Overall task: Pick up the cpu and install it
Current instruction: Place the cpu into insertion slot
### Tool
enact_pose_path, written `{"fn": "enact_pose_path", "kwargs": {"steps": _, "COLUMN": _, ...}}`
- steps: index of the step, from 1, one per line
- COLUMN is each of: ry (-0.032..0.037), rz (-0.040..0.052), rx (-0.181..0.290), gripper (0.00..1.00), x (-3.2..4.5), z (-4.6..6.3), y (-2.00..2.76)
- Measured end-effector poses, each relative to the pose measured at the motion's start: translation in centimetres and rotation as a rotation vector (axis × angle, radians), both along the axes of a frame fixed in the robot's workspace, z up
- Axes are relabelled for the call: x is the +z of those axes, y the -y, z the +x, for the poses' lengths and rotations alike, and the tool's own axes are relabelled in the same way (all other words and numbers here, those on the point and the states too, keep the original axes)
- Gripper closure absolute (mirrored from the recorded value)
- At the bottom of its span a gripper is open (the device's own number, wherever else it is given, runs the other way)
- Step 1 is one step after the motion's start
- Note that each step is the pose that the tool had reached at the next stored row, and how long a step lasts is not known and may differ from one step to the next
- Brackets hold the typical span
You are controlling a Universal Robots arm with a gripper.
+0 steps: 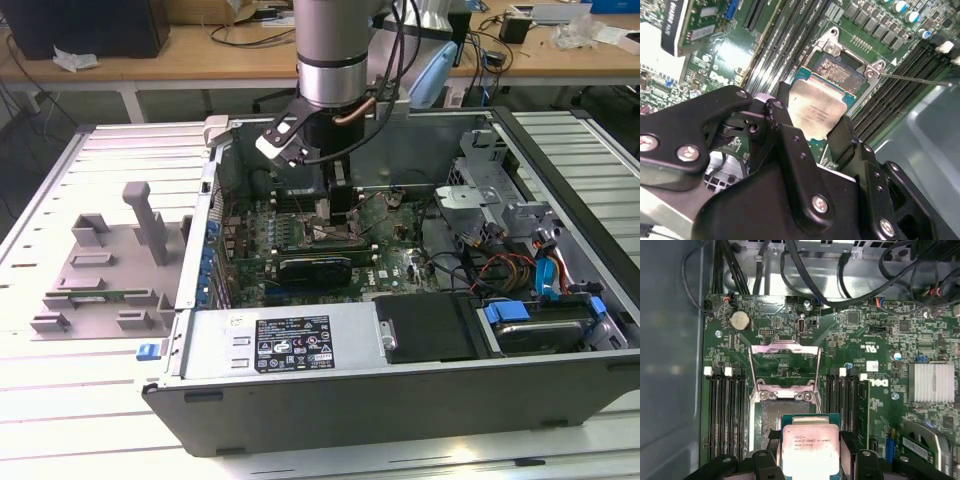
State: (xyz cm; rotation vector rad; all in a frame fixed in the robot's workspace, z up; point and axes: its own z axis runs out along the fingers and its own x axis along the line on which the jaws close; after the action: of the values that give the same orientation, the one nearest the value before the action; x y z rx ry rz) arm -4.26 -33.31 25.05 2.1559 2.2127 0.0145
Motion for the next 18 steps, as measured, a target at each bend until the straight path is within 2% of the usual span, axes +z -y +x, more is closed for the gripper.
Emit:
{"fn": "enact_pose_path", "kwargs": {"steps": 2, "ry": -0.0027, "rz": 0.0, "rx": 0.0, "gripper": 0.45, "x": -0.47, "z": 0.0, "y": -0.23}}
{"fn": "enact_pose_path", "kwargs": {"steps": 4, "ry": -0.0079, "rz": -0.0001, "rx": 0.0, "gripper": 0.45, "x": -1.27, "z": 0.0, "y": -0.64}}
{"fn": "enact_pose_path", "kwargs": {"steps": 8, "ry": -0.0088, "rz": 0.0004, "rx": 0.0, "gripper": 0.45, "x": -2.23, "z": 0.0, "y": -1.24}}
{"fn": "enact_pose_path", "kwargs": {"steps": 13, "ry": -0.0107, "rz": 0.0004, "rx": 0.0, "gripper": 0.45, "x": -3.29, "z": 0.0, "y": -1.52}}
{"fn": "enact_pose_path", "kwargs": {"steps": 18, "ry": -0.0143, "rz": 0.0004, "rx": 0.0, "gripper": 0.45, "x": -4.05, "z": 0.0, "y": -1.69}}
